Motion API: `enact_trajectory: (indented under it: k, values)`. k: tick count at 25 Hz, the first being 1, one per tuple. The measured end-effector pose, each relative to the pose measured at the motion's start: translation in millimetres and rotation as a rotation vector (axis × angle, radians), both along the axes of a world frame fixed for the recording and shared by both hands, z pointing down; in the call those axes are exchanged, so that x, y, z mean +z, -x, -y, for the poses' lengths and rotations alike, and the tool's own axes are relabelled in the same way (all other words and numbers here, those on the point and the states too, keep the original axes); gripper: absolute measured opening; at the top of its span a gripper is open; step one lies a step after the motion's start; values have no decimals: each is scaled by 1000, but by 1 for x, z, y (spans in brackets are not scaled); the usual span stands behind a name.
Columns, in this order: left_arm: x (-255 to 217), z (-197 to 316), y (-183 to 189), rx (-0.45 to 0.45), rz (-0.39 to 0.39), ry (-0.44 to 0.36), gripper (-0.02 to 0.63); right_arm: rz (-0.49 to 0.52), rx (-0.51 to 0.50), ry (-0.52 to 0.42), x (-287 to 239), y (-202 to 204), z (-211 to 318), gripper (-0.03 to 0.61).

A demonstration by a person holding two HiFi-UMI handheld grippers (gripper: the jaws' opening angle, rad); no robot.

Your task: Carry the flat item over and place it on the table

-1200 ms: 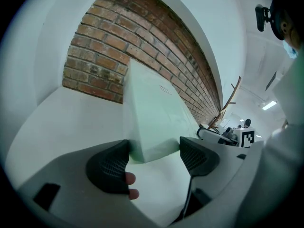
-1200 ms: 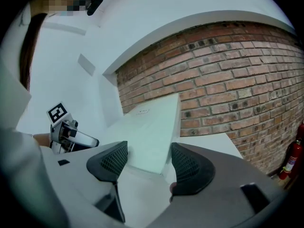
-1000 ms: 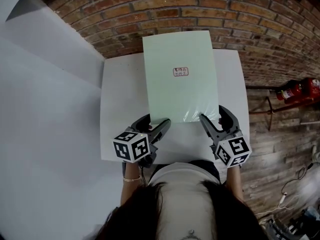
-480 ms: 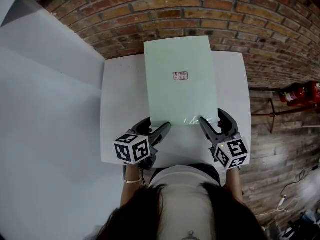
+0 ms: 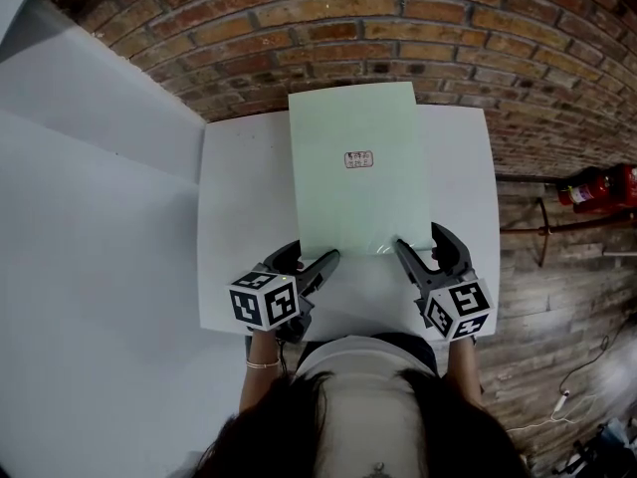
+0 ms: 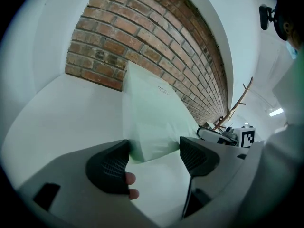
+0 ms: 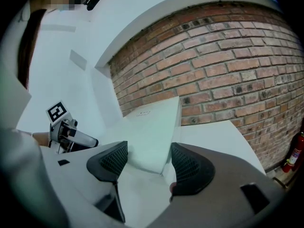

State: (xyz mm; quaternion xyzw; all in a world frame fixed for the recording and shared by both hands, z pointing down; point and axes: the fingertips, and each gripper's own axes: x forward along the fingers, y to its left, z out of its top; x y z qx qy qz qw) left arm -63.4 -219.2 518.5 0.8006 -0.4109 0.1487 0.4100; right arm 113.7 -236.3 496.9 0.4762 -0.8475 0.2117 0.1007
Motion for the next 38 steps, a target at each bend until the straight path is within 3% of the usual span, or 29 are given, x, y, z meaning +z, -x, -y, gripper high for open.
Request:
enact_trajectory:
  k: [38]
  values:
    - [45, 18, -6, 38, 20, 121, 348, 10, 26, 128, 51, -6, 18, 313]
